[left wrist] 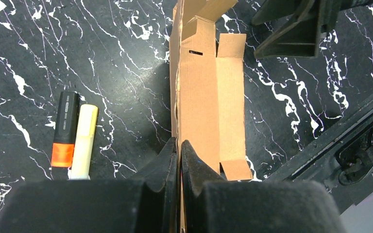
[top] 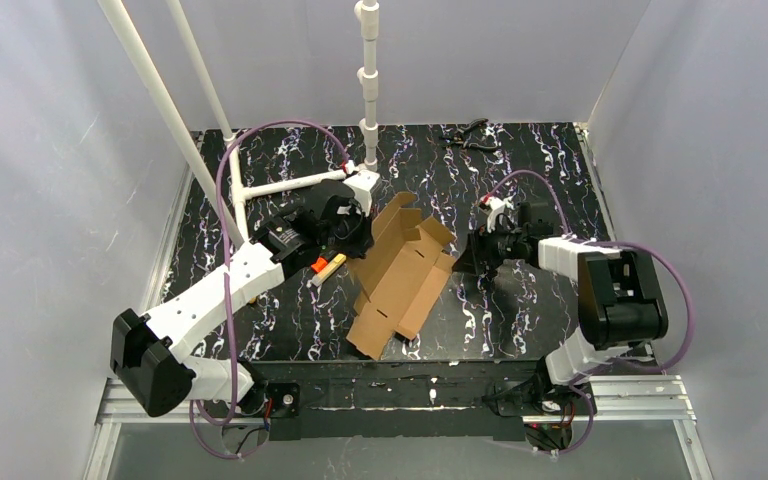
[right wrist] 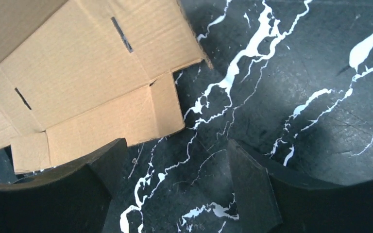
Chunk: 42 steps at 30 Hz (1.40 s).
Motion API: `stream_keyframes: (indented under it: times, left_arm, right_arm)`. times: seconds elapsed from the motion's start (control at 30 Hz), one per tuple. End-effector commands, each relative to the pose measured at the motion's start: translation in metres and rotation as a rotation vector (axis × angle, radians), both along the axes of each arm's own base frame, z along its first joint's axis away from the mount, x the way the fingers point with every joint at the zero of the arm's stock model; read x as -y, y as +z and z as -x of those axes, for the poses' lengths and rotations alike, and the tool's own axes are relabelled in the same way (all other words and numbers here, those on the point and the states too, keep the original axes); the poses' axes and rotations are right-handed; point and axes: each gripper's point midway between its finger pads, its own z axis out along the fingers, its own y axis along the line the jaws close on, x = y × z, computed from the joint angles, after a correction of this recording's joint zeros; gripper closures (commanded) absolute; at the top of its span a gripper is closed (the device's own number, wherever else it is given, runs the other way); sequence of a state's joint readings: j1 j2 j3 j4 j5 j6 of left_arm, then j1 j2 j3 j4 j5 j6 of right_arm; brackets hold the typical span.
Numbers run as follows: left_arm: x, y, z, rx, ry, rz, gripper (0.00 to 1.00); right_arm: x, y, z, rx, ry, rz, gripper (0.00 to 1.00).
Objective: Fold the paper box
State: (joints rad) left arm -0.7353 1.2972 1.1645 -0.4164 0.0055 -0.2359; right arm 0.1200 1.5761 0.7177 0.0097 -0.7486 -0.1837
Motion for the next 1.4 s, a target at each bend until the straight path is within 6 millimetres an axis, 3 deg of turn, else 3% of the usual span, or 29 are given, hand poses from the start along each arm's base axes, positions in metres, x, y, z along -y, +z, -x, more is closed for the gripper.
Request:
stream_keyframes:
  times: [0.0, 0.13, 0.5, 0.7, 1.0, 1.07, 1.23, 1.37]
  left_arm:
    - [0.0, 0.015, -0.001, 0.044, 0.011, 0.046, 1.0]
    - [0.0, 0.015, -0.001, 0.048, 0.016, 0.057, 1.0]
    - [0.0, 0.013, -0.003, 0.054, 0.025, 0.057, 1.0]
    - [0.01, 0.027, -0.005, 0.083, -0.043, 0.066, 1.0]
    - [0.02, 0.046, -0.012, 0.129, -0.138, 0.026, 1.0]
    - [0.022, 0.049, -0.014, 0.137, -0.15, 0.025, 1.0]
    - [0.034, 0.048, -0.013, 0.121, -0.182, 0.059, 1.0]
    - [0.044, 0.042, -0.01, 0.09, -0.191, 0.117, 1.0]
  right_arm:
    - [-0.006, 0.001, -0.026, 0.006, -0.042, -0.04, 0.16]
    - [-0.013, -0.009, -0.019, -0.045, -0.006, -0.084, 0.21]
    - [-0.022, 0.009, -0.007, -0.017, 0.082, -0.147, 0.68]
    - [-0.032, 0.026, -0.01, 0.081, 0.118, -0.137, 0.91]
    - [-0.046, 0.067, -0.039, 0.371, 0.057, -0.015, 0.95]
    - [-0.045, 0.066, -0.047, 0.395, 0.025, 0.001, 0.98]
    - [-0.039, 0.044, -0.055, 0.443, -0.016, 0.028, 0.99]
    - [-0.041, 0.045, -0.057, 0.473, -0.022, 0.012, 0.99]
